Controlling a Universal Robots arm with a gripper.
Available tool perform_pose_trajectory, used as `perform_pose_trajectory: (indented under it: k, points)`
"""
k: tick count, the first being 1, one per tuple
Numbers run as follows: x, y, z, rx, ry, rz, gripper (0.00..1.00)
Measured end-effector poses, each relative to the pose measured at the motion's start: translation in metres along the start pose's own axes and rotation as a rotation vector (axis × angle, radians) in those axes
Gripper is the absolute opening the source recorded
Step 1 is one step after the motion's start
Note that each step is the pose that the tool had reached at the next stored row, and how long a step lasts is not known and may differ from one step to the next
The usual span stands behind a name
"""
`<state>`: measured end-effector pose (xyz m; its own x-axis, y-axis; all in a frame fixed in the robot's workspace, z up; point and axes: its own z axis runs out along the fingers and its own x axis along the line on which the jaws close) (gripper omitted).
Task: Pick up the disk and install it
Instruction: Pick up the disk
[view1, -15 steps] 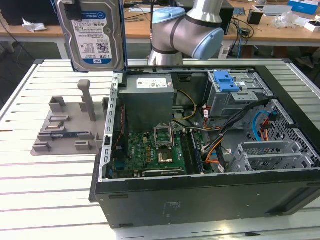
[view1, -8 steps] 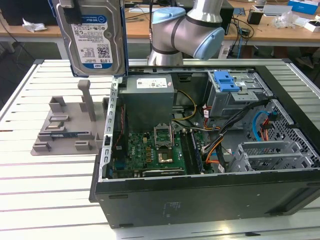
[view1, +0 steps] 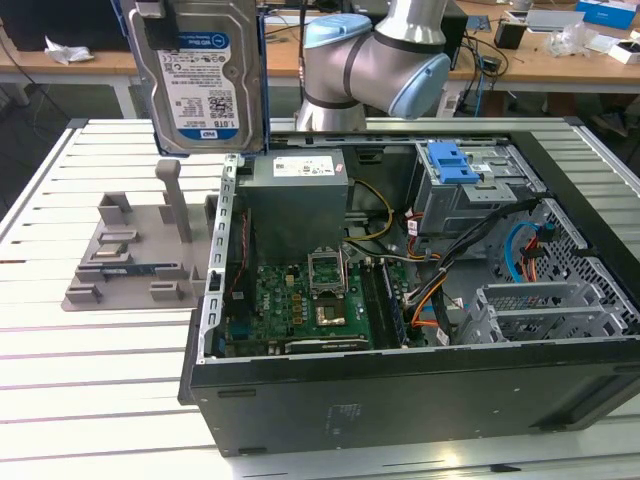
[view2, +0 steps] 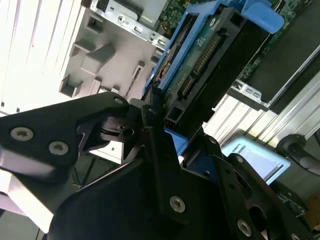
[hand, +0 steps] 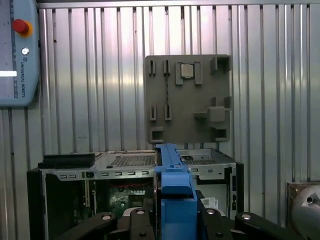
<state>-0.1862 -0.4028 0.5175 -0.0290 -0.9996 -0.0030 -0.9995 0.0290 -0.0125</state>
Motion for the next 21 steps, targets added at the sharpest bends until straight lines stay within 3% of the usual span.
perform_pose_trajectory:
  k: [2, 4, 18, 21]
  points:
    - [-0.0004, -0.0137, 0.0002, -0.0007, 0.0000, 0.000, 0.37]
    - [-0.0009, -0.0355, 0.0005, -0.0012, 0.0000, 0.000, 0.37]
    - [-0.0019, -0.0736, 0.0011, -0.0015, -0.0001, 0.000, 0.37]
    - [-0.0021, -0.0858, 0.0013, -0.0016, 0.0000, 0.000, 0.37]
